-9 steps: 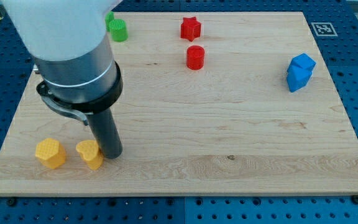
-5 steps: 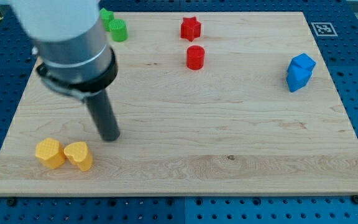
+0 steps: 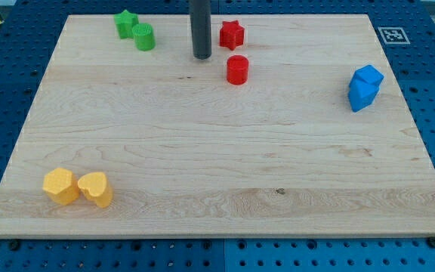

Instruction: Slide the red circle towards the center

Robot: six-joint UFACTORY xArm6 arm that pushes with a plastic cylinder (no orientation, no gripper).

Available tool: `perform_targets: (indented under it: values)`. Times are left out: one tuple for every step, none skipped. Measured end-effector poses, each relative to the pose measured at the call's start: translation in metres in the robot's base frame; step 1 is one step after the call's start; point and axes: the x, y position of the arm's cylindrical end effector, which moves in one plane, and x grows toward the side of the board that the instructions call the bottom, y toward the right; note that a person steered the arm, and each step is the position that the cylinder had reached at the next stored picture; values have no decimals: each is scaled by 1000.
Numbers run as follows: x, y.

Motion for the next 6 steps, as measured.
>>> perform_targets:
  values:
    - [0,38]
    - [0,63]
    - [7,80]
    - [19,86]
    - [20,75]
    - [21,68]
